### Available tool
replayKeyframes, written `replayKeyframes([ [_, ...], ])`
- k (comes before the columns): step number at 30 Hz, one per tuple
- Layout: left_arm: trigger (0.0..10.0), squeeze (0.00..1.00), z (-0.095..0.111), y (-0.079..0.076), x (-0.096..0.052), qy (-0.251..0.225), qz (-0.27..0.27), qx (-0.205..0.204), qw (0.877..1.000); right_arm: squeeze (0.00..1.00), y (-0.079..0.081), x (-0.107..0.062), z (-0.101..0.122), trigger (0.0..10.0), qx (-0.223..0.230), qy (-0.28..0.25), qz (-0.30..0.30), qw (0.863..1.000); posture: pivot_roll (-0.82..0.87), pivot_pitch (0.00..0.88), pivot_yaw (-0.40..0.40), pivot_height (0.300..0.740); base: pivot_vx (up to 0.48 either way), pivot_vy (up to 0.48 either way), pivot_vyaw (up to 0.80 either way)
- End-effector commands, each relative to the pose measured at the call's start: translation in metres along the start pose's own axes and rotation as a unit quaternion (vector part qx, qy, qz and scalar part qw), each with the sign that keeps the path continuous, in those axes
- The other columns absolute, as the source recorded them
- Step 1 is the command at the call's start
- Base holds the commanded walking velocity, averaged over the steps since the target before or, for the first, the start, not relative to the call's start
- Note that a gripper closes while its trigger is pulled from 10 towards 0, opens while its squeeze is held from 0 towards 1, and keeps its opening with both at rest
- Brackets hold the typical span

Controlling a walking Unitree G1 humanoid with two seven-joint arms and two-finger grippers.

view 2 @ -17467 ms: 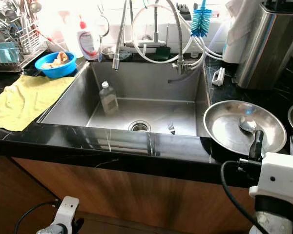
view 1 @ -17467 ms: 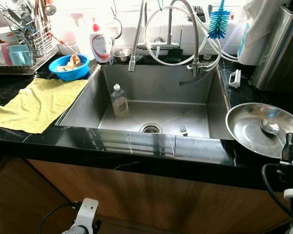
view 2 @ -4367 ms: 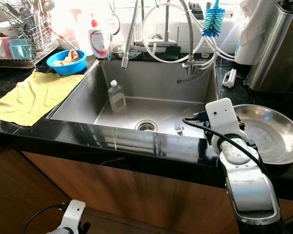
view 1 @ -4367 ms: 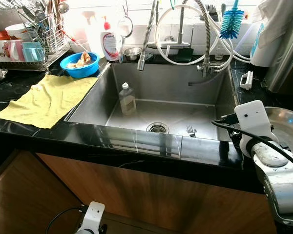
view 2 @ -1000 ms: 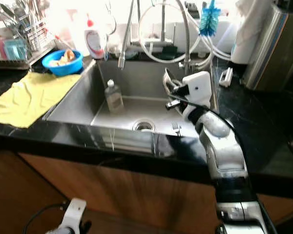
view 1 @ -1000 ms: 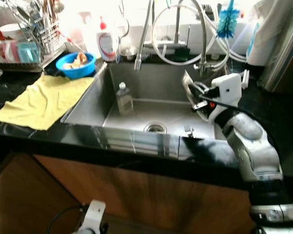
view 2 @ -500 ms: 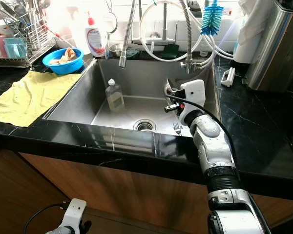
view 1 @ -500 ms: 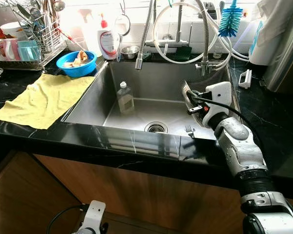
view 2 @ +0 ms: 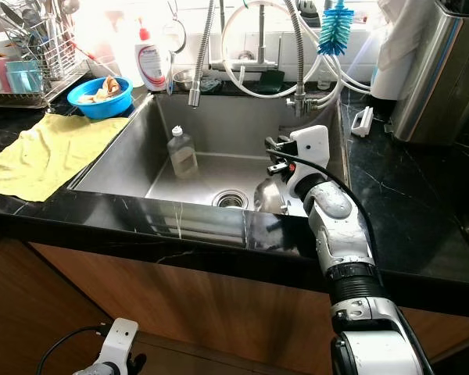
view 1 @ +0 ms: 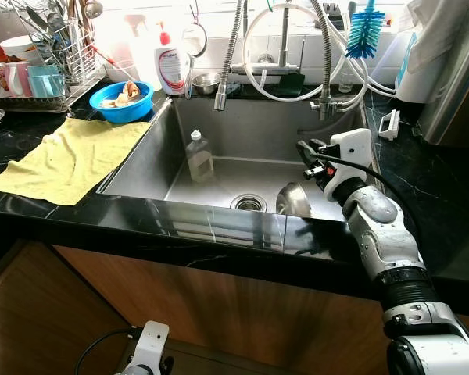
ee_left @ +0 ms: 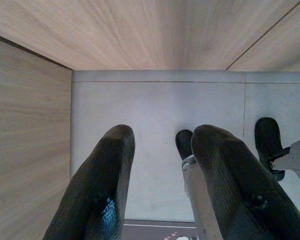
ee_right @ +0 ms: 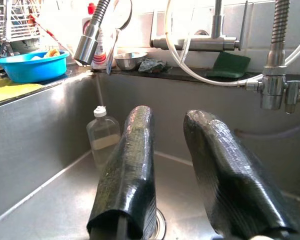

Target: Kitchen organization

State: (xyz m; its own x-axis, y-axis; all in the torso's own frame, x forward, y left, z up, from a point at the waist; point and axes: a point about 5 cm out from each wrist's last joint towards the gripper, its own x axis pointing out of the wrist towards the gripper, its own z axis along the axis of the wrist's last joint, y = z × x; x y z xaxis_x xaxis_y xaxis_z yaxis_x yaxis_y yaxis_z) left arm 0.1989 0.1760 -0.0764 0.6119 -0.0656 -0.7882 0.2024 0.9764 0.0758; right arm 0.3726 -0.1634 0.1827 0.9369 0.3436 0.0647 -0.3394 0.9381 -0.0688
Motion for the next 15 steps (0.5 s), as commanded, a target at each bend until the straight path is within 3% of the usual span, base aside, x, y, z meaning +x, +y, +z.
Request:
replayKeyframes([
  [1,10.0,0.00,-0.004,0.005,-0.001,0.009,0.008,-0.001,1.000,0.53,0.002,0.004,0.006,10.0,-0.002,-0.012,0.002,1.000,-0.19,0.000,0.078,0.740,0.000,0.000,0.00],
  [2,10.0,0.00,-0.004,0.005,-0.001,0.009,0.008,-0.001,1.000,0.00,0.002,0.004,0.007,10.0,-0.005,-0.014,-0.001,1.000,-0.19,0.000,0.078,0.740,0.000,0.000,0.00],
  [7,10.0,0.00,-0.004,0.005,-0.001,0.009,0.008,0.000,1.000,0.00,0.002,0.004,0.013,10.0,-0.012,-0.029,-0.011,0.999,-0.19,0.000,0.078,0.740,0.000,0.000,0.00],
  [11,10.0,0.00,-0.004,0.005,-0.001,0.008,0.009,-0.001,1.000,0.00,0.001,0.001,0.022,10.0,-0.047,-0.052,-0.031,0.997,-0.19,0.000,0.077,0.740,0.000,0.000,0.00],
  [15,10.0,0.00,-0.004,0.005,-0.001,0.008,0.009,-0.001,1.000,0.00,0.006,-0.011,0.039,10.0,-0.074,-0.097,-0.044,0.992,-0.19,0.000,0.079,0.740,0.000,0.000,0.00],
])
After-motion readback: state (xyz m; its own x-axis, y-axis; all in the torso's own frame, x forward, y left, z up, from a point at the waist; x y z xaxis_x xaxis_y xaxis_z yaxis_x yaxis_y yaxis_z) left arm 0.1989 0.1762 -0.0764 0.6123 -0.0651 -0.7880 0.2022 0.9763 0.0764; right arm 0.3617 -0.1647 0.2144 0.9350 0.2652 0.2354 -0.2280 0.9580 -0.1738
